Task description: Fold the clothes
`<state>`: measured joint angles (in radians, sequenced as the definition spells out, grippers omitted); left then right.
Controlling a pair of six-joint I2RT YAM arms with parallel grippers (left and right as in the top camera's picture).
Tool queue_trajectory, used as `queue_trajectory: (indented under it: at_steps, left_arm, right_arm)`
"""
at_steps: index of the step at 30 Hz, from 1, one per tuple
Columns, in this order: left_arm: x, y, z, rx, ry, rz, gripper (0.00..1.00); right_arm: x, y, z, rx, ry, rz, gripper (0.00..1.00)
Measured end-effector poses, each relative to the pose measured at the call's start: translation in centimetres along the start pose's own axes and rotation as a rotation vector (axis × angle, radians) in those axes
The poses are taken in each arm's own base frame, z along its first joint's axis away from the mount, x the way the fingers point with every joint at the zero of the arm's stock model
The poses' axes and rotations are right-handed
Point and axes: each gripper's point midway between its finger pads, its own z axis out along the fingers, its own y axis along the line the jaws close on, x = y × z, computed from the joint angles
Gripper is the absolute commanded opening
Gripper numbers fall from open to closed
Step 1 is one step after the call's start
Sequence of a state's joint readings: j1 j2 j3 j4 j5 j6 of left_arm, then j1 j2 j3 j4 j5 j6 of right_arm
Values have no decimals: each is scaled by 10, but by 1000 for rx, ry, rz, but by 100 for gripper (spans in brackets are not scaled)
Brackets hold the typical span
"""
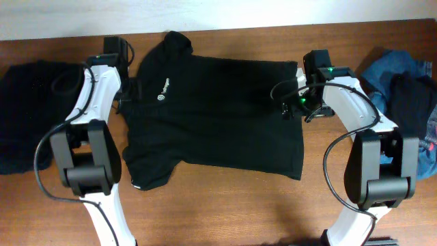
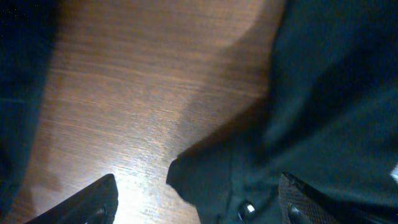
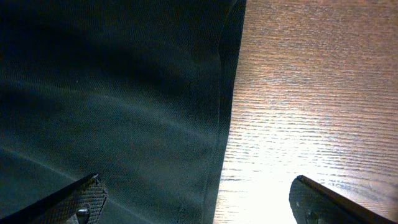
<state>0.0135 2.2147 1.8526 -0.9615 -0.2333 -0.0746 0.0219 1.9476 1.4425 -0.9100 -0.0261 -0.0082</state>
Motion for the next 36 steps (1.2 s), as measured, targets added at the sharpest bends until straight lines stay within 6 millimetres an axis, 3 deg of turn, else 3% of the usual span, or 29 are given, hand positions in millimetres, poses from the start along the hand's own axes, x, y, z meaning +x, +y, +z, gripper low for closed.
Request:
queue_trajectory:
  at_steps: [4, 5, 9, 23, 30, 33, 36]
  left_arm:
    - [-9, -6, -29, 75, -55, -31, 87]
    - [-12, -10, -37, 112, -71, -39, 93]
    - [-16, -24, -53, 212, -94, -48, 99]
    - [-15, -38, -57, 290, -85, -48, 99]
    - [-15, -38, -57, 293, -85, -47, 99]
    - [-15, -38, -57, 293, -84, -47, 99]
    - [-15, -38, -57, 293, -85, -47, 99]
  right_arm:
    - [2, 0, 0, 1, 8, 0, 99]
    - [2, -1, 0, 3, 10, 0, 99]
    - [3, -1, 0, 3, 14, 0, 99]
    - [4, -1, 0, 3, 15, 1, 99]
    - [19, 0, -3, 3, 72, 15, 99]
    - [21, 0, -18, 4, 57, 46, 99]
    - [23, 1, -55, 3, -5, 85, 99]
